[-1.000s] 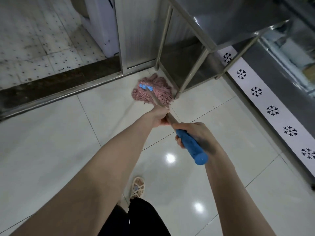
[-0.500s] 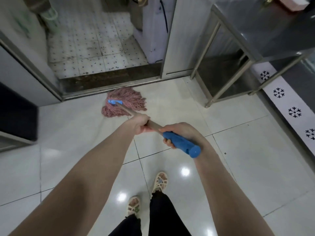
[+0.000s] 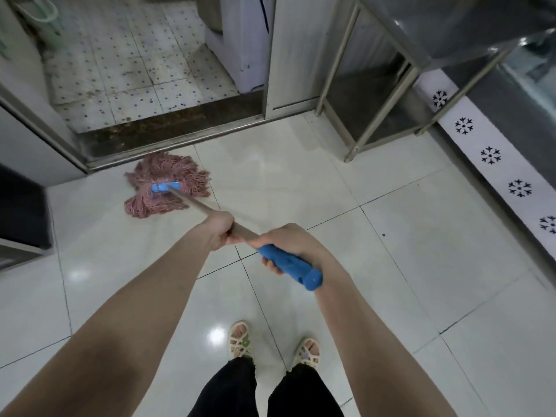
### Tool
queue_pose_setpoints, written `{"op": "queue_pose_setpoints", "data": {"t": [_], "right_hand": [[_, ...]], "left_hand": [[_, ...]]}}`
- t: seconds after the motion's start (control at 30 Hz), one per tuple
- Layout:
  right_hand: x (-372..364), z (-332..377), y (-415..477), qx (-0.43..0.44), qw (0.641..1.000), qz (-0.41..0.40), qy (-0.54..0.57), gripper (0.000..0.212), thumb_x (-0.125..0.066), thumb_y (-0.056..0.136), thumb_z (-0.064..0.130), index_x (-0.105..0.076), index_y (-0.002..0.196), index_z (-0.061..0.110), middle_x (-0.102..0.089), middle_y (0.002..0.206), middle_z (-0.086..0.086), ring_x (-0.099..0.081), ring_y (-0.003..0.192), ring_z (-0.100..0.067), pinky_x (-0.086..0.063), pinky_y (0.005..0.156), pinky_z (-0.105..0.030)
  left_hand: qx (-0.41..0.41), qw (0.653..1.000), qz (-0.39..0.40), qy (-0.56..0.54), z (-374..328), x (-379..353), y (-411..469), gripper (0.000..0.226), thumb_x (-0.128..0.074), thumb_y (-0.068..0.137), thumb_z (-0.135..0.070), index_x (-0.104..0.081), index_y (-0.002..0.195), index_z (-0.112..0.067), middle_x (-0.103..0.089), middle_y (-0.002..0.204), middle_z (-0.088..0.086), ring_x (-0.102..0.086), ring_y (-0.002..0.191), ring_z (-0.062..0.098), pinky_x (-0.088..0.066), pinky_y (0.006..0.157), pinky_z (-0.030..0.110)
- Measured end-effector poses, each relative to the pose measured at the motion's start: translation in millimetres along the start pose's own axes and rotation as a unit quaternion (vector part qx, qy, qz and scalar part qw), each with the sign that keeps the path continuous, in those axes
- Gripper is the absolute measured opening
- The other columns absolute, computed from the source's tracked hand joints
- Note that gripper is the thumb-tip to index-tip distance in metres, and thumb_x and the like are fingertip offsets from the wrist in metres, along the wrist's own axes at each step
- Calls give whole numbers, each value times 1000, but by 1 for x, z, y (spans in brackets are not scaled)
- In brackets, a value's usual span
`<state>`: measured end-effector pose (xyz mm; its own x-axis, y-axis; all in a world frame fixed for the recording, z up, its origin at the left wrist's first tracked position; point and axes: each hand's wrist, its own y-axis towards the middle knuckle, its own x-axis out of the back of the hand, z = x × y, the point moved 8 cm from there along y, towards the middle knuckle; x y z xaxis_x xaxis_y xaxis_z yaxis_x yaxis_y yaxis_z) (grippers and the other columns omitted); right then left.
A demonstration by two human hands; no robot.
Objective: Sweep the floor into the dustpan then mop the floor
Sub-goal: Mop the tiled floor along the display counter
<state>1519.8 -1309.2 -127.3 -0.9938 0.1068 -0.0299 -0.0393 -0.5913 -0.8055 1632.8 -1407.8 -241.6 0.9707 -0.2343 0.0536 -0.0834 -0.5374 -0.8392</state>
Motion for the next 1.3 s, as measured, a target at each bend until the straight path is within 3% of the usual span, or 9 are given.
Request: {"op": "queue_pose_setpoints", "data": {"t": [0.1,0.2,0.27,0.73,0.83,0.97,1.13,1.23,1.3], "right_hand": [[43,-17,-21,12,999,-35,2,18,-66,81,15,-53,74,5,-52,54,-7,-50,41,-12,-38,40,-16],[77,-32,-40,8,998,-60,3,21,-66,80,18,-52,71,6,-53,53,-5,-49,40,-12,-39,41,-16],[114,-53,-60,6,996,-90,19,21,-67,79,19,-52,74,5,-53,55,-7,-47,39,-13,-38,40,-16],[359,-234,-210,-48,935,-270,225,16,-67,84,11,-58,86,-2,-55,55,-12,-49,36,-15,-40,38,-18],[399,-270,-243,-52,912,-314,259,16,-67,84,10,-58,81,-3,-56,48,-10,-49,35,-16,-41,38,-19],[427,-298,-264,-49,885,-355,296,14,-65,85,8,-59,83,-3,-55,45,-10,-49,33,-17,-41,38,-19],[452,-304,-262,-39,872,-346,345,16,-66,84,7,-58,89,-6,-55,51,-13,-49,32,-17,-42,37,-20],[470,-288,-246,-36,873,-340,349,16,-66,84,6,-57,84,-6,-55,46,-12,-50,32,-18,-42,37,-20],[482,-276,-236,-34,878,-338,339,16,-66,84,7,-56,79,-5,-55,45,-11,-50,32,-17,-42,36,-20]], "left_hand": [[-1,999,41,5,10,-54,-3,16,-28,99,-2,-39,111,1,-50,80,10,-55,67,20,-56,46,32],[-8,997,70,31,17,-99,-7,27,-30,99,-3,-39,123,7,-53,82,11,-58,71,22,-57,70,40],[-2,994,94,48,27,-148,-19,30,-32,100,-5,-37,126,7,-52,84,11,-59,75,24,-54,76,42],[23,941,266,208,154,-493,-130,39,-35,100,-7,-30,136,5,-52,96,12,-58,78,23,-55,72,39],[26,921,307,238,187,-558,-161,39,-36,100,-7,-29,137,3,-51,107,15,-59,89,25,-55,70,37],[30,900,339,271,215,-608,-188,38,-36,101,-9,-33,135,6,-53,119,20,-58,111,32,-54,80,39],[19,887,341,311,214,-641,-188,39,-37,101,-10,-32,136,5,-52,128,21,-59,99,28,-55,68,34],[19,891,331,309,193,-652,-174,37,-39,101,-11,-36,133,7,-57,107,15,-60,82,21,-53,43,26],[22,894,327,304,180,-660,-165,36,-40,101,-12,-39,132,7,-58,97,14,-59,84,18,-51,37,24]]}}
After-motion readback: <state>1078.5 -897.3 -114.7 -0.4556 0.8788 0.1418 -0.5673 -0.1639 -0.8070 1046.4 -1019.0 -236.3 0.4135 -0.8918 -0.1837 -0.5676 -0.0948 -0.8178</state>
